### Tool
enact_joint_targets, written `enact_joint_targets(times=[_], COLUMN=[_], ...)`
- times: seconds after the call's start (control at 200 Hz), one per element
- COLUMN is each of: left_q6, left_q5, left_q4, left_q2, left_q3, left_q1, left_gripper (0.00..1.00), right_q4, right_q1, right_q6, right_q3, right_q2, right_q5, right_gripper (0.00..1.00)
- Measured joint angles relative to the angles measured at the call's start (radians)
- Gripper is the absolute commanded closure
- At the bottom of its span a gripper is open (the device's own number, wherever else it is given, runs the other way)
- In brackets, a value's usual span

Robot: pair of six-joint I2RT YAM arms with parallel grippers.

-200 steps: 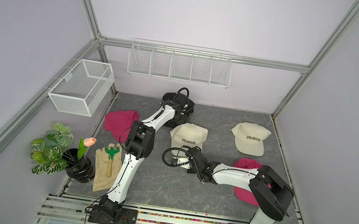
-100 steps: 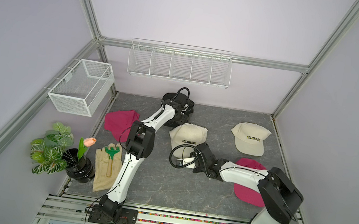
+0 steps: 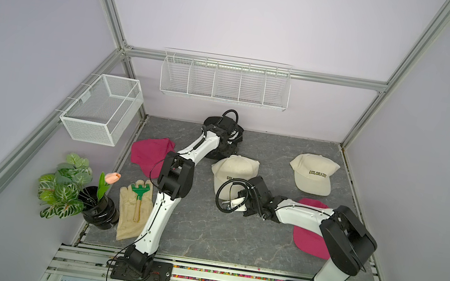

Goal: Stack the baseball caps by color
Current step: Adjust the baseball cap.

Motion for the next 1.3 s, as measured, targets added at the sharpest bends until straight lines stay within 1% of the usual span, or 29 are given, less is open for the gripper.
enact_joint_targets(times=[0.07, 0.2, 0.27, 0.385, 0.445, 0.58, 0.76, 0.925, 1.085, 1.299], left_q6=[0.005, 0.002, -0.015, -0.060, -0.087, -0.130, -0.151, -0.171, -0.190, -0.197], left_q5=[0.011, 0.007, -0.012, -0.087, -0.146, -0.272, -0.354, -0.381, -0.378, -0.375], left_q4=[0.000, -0.002, -0.002, 0.000, 0.008, 0.049, 0.103, 0.159, 0.177, 0.189], left_q2=[0.000, 0.000, -0.001, -0.015, -0.039, -0.148, -0.286, -0.334, -0.337, -0.337], left_q3=[0.000, 0.002, 0.002, 0.002, -0.004, -0.056, -0.112, -0.201, -0.303, -0.327], left_q1=[0.000, -0.002, -0.003, -0.002, -0.002, 0.000, 0.002, 0.005, 0.025, 0.053], left_gripper=[0.09, 0.04, 0.01, 0.01, 0.01, 0.01, 0.01, 0.01, 0.01, 0.01], right_q4=[0.009, 0.019, 0.022, 0.034, 0.037, 0.054, 0.069, 0.091, 0.100, 0.110], right_q1=[-0.001, -0.002, -0.002, -0.002, -0.002, -0.002, -0.002, -0.002, -0.002, -0.003], right_q6=[0.000, 0.004, 0.014, 0.047, 0.065, 0.091, 0.098, 0.059, 0.006, -0.032], right_q3=[0.000, 0.000, 0.000, -0.001, -0.002, -0.023, -0.042, -0.046, -0.046, -0.044], right_q2=[0.011, 0.012, 0.012, 0.012, 0.012, 0.012, 0.012, 0.012, 0.010, -0.019], right_q5=[-0.004, -0.010, -0.011, -0.011, -0.010, -0.006, -0.007, -0.007, -0.008, -0.011], right_gripper=[0.92, 0.92, 0.89, 0.85, 0.85, 0.84, 0.84, 0.84, 0.84, 0.83])
